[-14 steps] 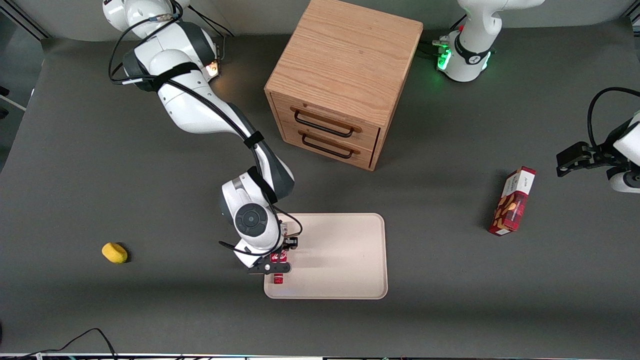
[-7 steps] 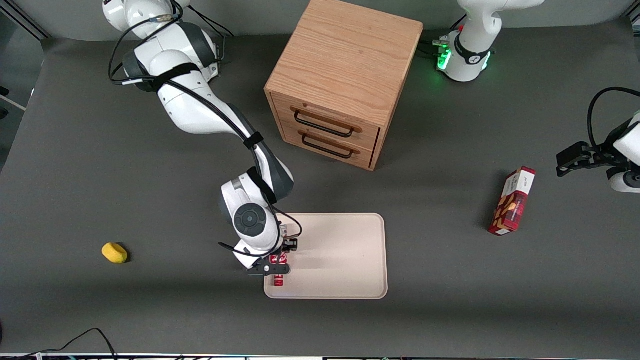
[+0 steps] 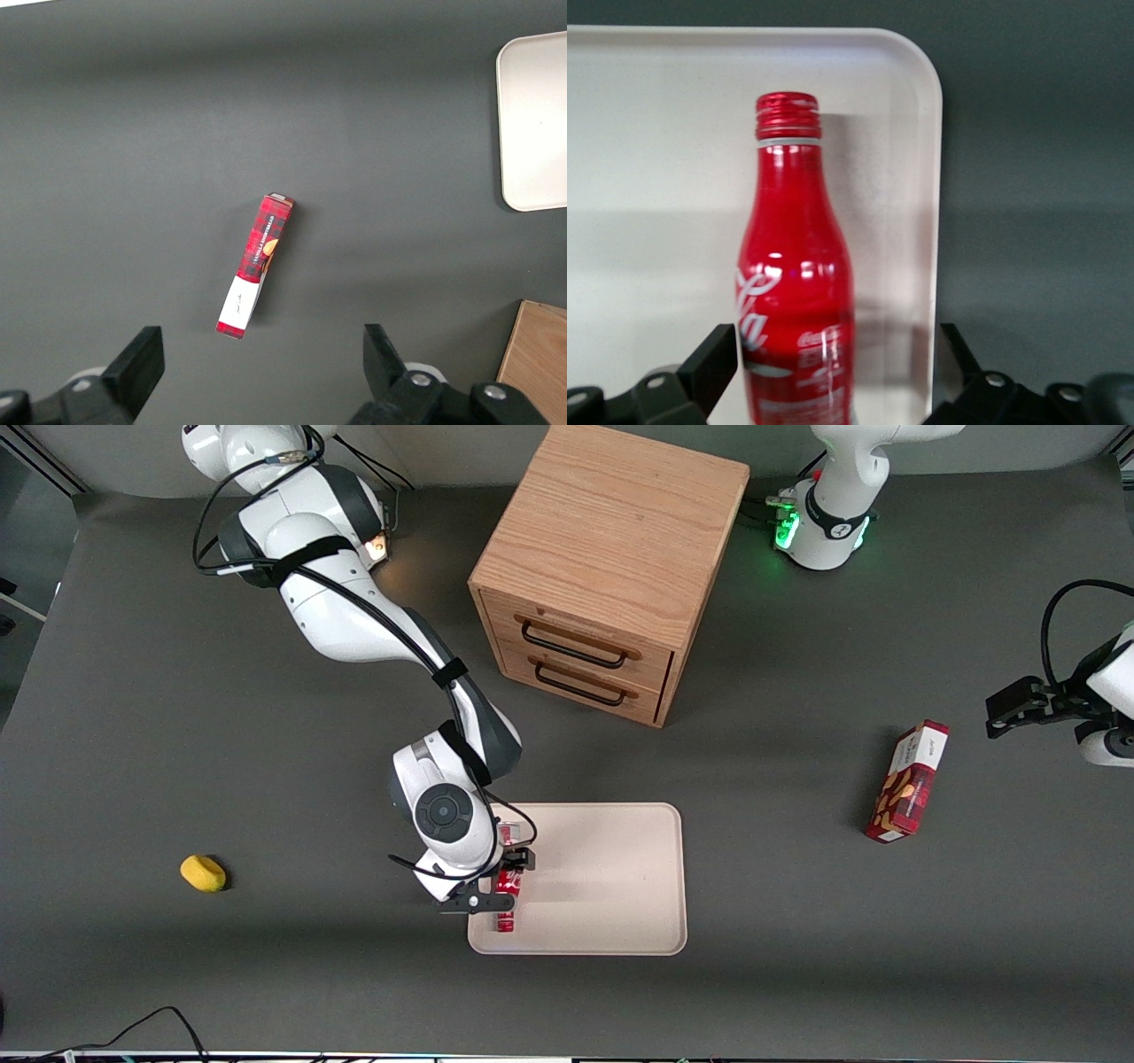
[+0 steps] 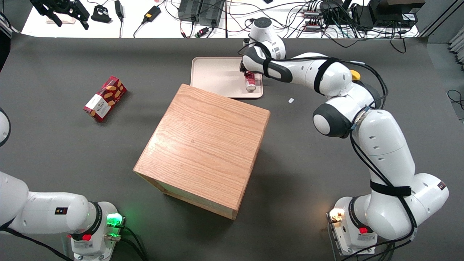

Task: Place coke bottle on tray
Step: 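Lower the bottle onto the tray and open the right gripper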

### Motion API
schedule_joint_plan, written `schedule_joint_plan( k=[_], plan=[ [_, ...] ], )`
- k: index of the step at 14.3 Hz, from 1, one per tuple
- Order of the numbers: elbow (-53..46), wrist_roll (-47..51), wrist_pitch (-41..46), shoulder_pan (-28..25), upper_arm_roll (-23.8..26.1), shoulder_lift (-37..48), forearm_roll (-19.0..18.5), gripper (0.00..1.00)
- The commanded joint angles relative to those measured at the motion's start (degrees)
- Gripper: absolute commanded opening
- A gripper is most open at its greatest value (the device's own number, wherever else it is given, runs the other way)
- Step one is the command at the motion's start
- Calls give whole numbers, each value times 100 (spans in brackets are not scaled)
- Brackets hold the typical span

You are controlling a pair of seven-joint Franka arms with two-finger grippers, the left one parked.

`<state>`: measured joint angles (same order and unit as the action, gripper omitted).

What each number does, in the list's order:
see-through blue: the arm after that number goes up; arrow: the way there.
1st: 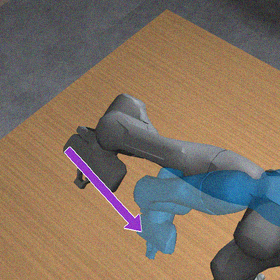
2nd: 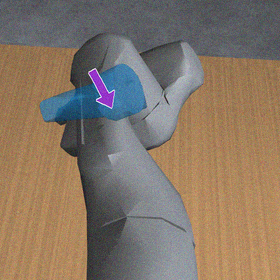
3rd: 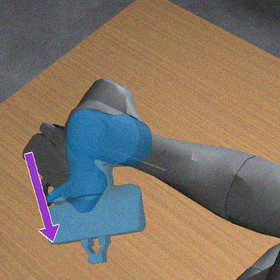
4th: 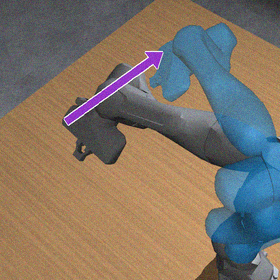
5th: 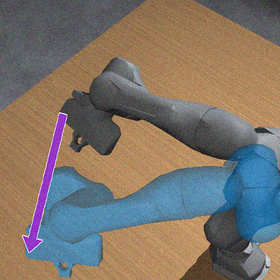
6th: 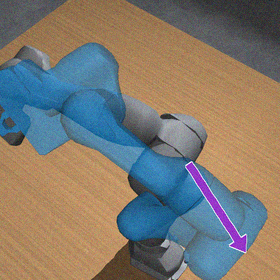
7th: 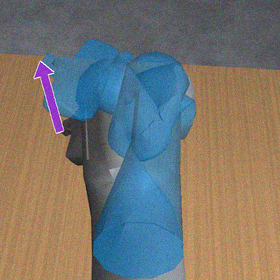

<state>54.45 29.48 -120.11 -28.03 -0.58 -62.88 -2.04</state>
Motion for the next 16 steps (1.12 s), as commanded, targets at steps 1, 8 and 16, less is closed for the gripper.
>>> schedule_joint_plan(
  k=[1, 8, 16],
  plan=[
    [-172, 111, 14, -45, -65, -66, 11, 100],
    [-163, 58, 110, -18, -65, -5, 19, 100],
    [-172, 111, 1136, 16, 14, 434, 90, 100]
  ],
)
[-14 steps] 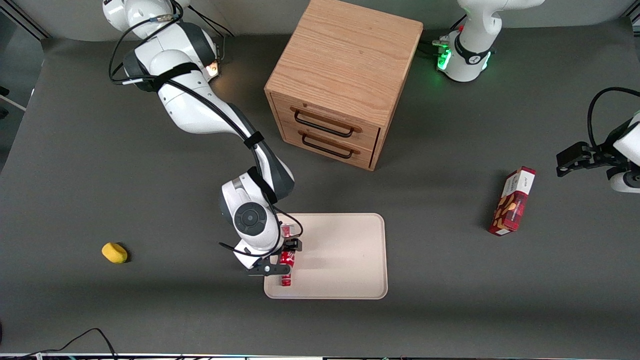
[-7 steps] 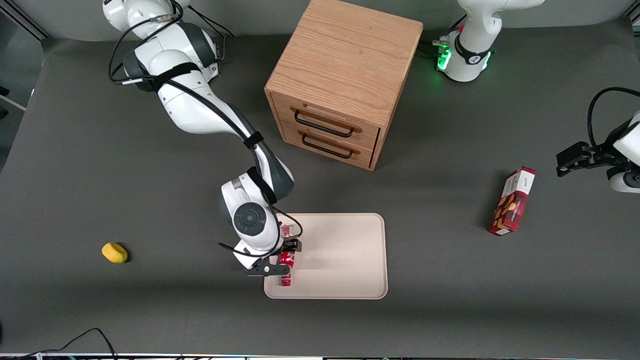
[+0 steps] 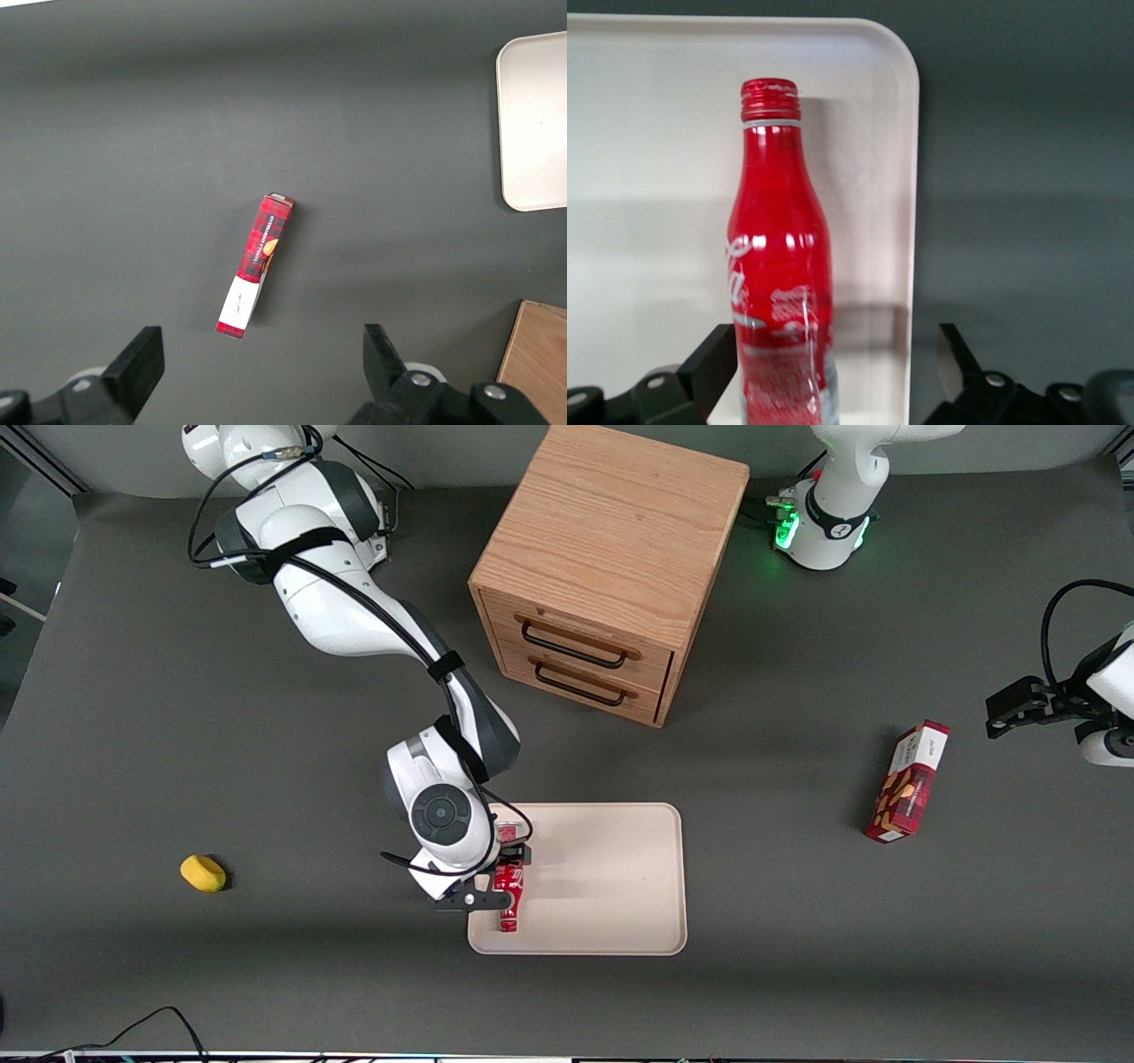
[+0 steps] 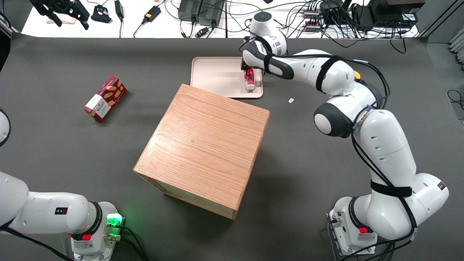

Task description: Place coke bottle on tray

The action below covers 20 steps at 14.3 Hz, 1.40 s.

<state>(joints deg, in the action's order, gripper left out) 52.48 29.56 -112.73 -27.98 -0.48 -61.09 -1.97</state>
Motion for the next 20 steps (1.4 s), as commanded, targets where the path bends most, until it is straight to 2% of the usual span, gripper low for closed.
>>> schedule_joint_plan(
  k=[1, 3, 5, 7, 9, 15, 18, 20],
  plan=[
    [34, 86, 653, 30, 5, 395, 143, 100],
    [156, 67, 1032, 47, 5, 720, 371, 100],
    [559, 112, 1077, 100, 4, 1098, 443, 100],
    [1191, 59, 1139, 170, 13, 1729, 512, 100],
    [2104, -28, 1139, 337, 13, 2651, 793, 100],
    [4672, -1327, 1340, 1039, 31, 5411, 812, 100],
    [5420, -1785, 1341, 1409, 22, 6257, 812, 100],
    [5780, -1857, 1315, 1462, -39, 6687, 760, 100]
  ],
)
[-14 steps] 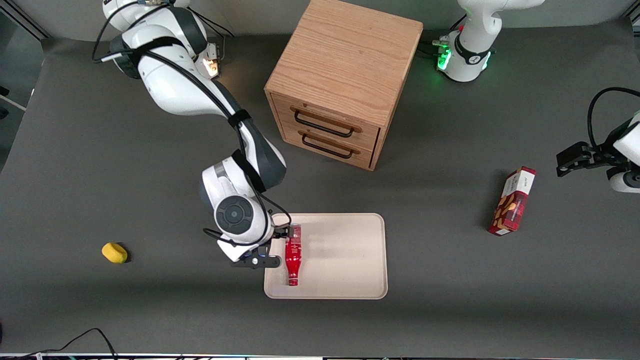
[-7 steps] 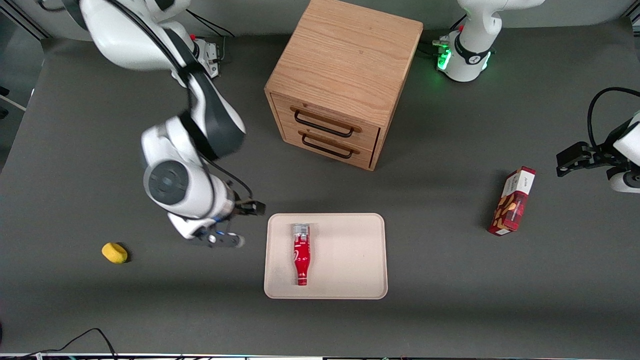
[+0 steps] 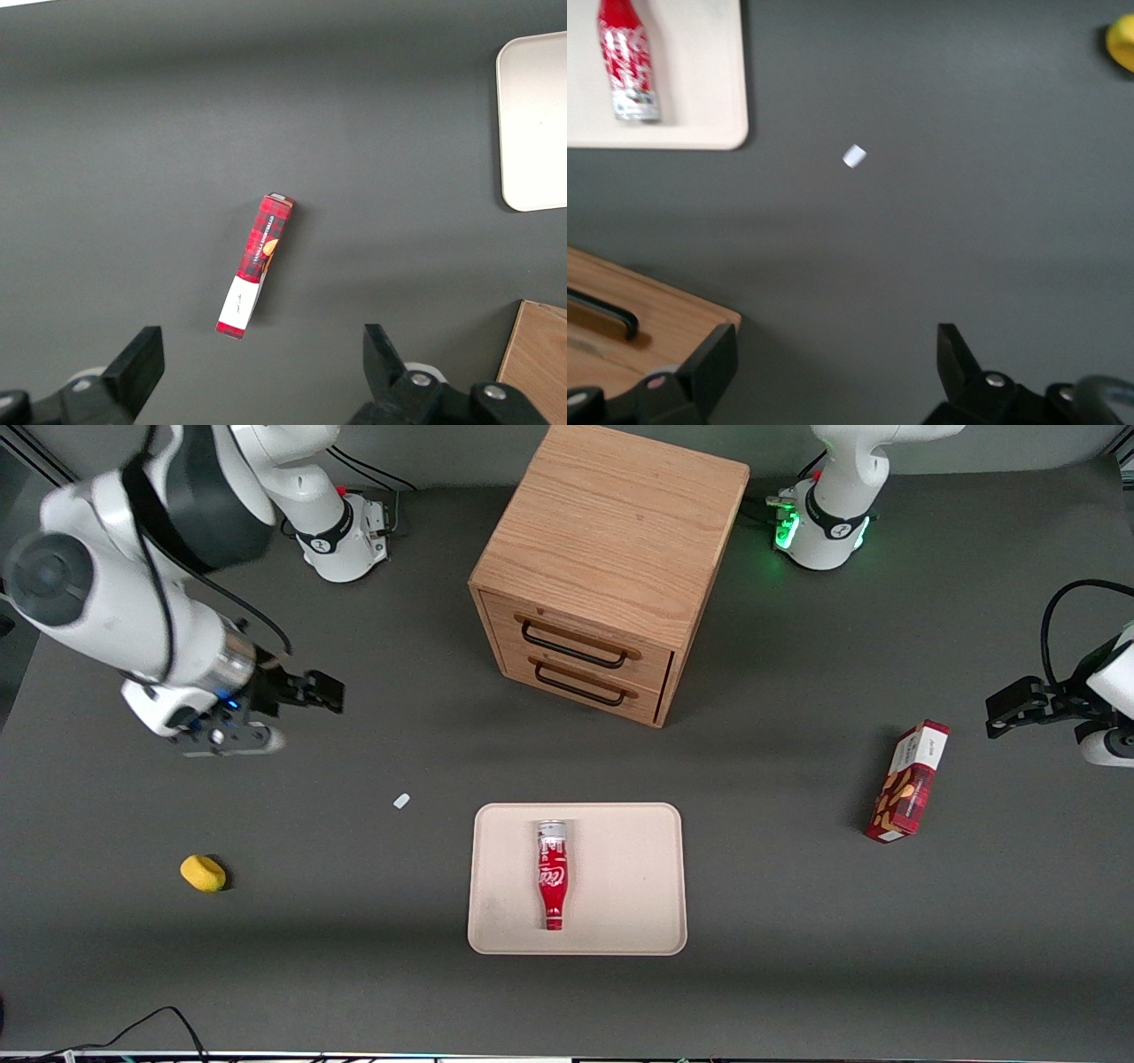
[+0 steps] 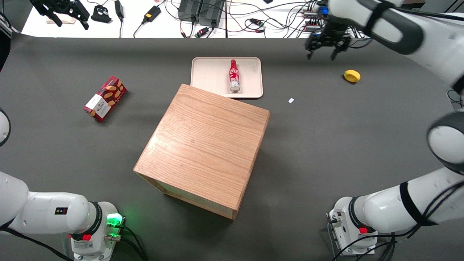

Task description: Place coke bottle on tray

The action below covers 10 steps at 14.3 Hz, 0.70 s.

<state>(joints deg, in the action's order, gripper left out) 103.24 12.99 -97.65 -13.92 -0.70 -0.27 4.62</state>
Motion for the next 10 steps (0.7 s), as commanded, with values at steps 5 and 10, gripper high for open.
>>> schedule_joint_plan(
  k=[5, 10],
  plan=[
    [865, -165, 70, 4, -369, 1117, -4, 100],
    [715, -122, 299, -84, -475, 1108, -706, 100]
  ],
)
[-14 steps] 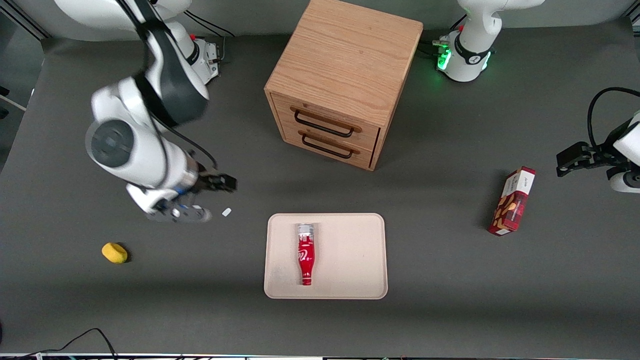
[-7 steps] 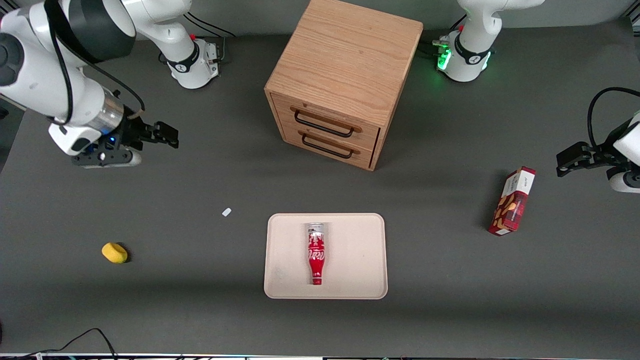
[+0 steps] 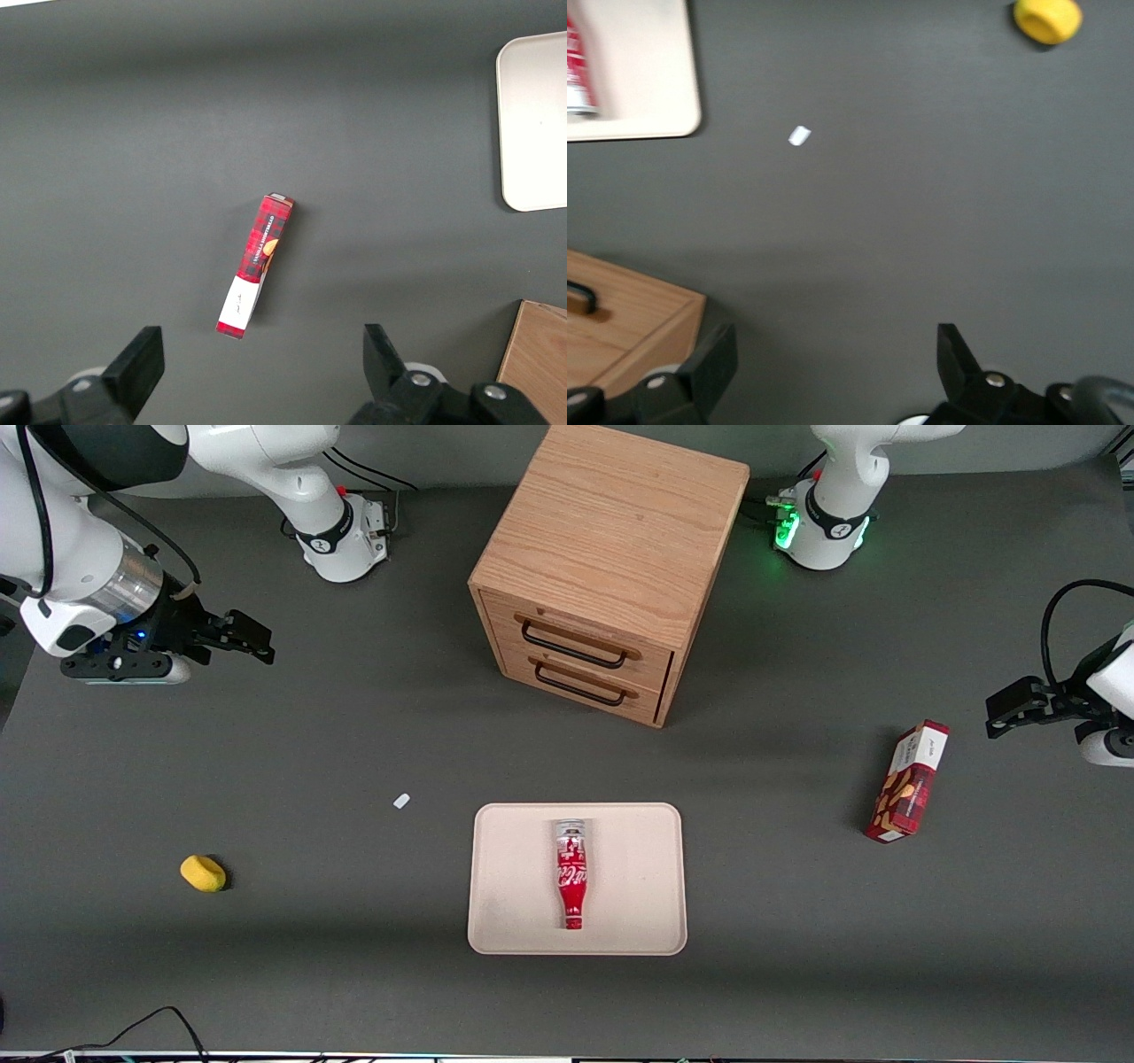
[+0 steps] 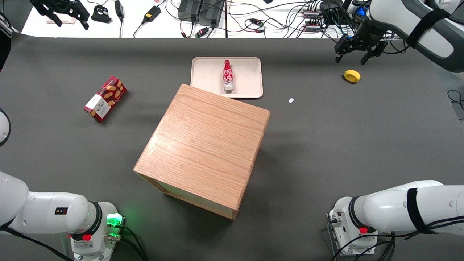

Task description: Place coke bottle on tray

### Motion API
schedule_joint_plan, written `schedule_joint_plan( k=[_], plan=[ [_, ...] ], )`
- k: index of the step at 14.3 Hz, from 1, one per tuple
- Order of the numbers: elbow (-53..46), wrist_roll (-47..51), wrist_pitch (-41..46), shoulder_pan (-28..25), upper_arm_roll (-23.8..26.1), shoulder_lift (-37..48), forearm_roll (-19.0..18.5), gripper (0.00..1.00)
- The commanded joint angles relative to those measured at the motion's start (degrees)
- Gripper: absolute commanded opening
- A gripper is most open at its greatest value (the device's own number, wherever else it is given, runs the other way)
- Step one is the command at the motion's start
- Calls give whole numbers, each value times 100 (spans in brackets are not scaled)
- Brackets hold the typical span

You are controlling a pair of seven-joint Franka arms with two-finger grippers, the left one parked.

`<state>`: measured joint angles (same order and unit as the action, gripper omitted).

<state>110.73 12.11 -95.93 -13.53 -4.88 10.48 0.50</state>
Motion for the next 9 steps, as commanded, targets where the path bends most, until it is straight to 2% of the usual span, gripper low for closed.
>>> schedule_joint_plan(
  k=[1, 3, 9],
  plan=[
    [-112, -7, 188, -141, -66, 33, -349, 100],
    [-463, 159, 599, -89, -66, -107, -340, 100],
    [-763, 178, 663, -89, -57, -274, -323, 100]
  ],
)
